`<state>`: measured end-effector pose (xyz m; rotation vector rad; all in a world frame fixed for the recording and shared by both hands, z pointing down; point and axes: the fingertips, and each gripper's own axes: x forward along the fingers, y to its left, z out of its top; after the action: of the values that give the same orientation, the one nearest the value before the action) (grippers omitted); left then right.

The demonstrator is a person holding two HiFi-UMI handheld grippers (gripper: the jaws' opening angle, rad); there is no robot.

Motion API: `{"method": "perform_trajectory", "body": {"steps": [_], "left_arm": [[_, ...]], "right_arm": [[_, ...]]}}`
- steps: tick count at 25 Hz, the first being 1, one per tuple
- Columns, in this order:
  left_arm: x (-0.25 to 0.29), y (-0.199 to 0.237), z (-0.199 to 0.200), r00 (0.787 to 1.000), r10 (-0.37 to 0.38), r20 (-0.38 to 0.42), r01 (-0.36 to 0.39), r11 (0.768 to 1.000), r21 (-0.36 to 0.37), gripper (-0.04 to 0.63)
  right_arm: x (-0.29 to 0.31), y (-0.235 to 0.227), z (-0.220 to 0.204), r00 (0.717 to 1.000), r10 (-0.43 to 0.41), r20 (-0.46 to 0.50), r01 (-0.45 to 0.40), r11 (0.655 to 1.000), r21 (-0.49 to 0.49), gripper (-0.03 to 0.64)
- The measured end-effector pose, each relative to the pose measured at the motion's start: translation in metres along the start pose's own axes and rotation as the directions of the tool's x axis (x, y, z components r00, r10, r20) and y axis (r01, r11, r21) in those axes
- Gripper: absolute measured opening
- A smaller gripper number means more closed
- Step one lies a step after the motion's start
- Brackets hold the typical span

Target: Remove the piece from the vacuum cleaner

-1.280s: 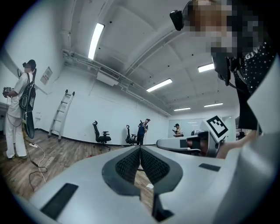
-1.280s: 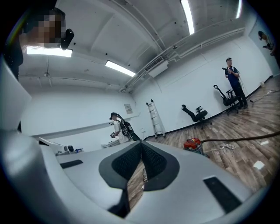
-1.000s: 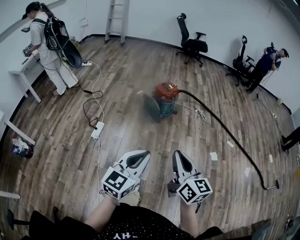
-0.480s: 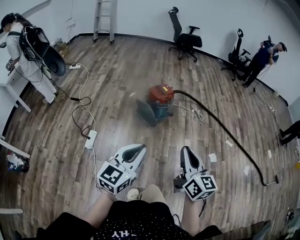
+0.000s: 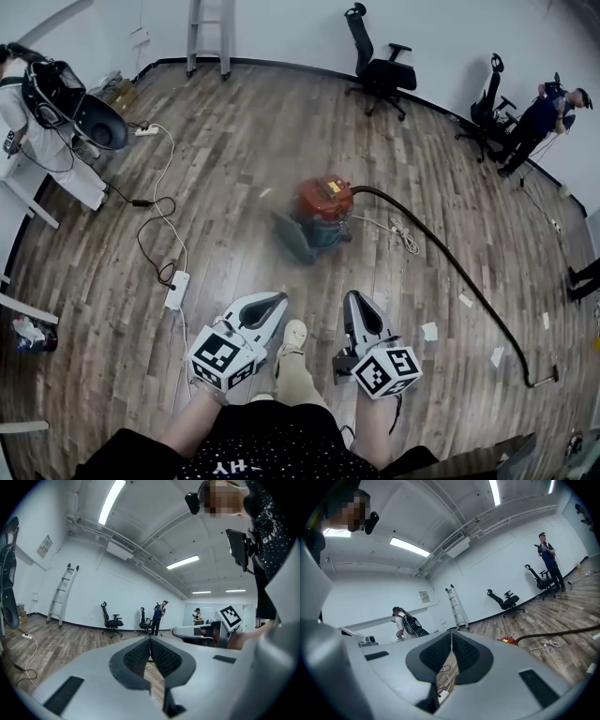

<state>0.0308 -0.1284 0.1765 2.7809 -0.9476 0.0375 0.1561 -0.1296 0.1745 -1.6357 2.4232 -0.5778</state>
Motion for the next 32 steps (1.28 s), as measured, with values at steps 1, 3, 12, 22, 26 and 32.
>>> {"method": "perform_trajectory", "body": {"steps": [1,3,12,22,26,32], "left_arm": [[0.014,0.012,0.004,1.0,0.003,0.003,-0.003,1.0,0.002,0.009],[0.046,0.037,0.014,1.0,0.007,0.013,-0.008,1.0,0.009,0.009],[0.165,0.118,0.044,0.997,-0.039,0.063,0.036,0.999,0.04,0.009],[0.228,0.173,-0.009,0.997,-0.073,0.015,0.073,0.997,0.007,0.009],[0.243,0.189,-0.063,0.995,-0.101,0.018,0.101,0.994,-0.028,0.009],[0.273,0.223,-0.176,0.992,-0.124,0.013,0.124,0.992,-0.022,0.009]], "right_arm": [[0.017,-0.01,0.004,1.0,0.007,-0.004,-0.007,1.0,0.001,0.012],[0.052,-0.031,0.016,1.0,0.024,-0.006,-0.024,1.0,0.002,0.012],[0.173,-0.106,0.057,0.993,0.117,-0.025,-0.119,0.987,-0.109,0.012],[0.24,-0.174,0.012,0.991,0.111,-0.078,-0.117,0.99,-0.081,0.012],[0.255,-0.208,-0.031,0.993,0.089,-0.076,-0.096,0.992,-0.082,0.012],[0.277,-0.258,-0.126,0.996,0.073,-0.054,-0.077,0.995,-0.065,0.012]]}}
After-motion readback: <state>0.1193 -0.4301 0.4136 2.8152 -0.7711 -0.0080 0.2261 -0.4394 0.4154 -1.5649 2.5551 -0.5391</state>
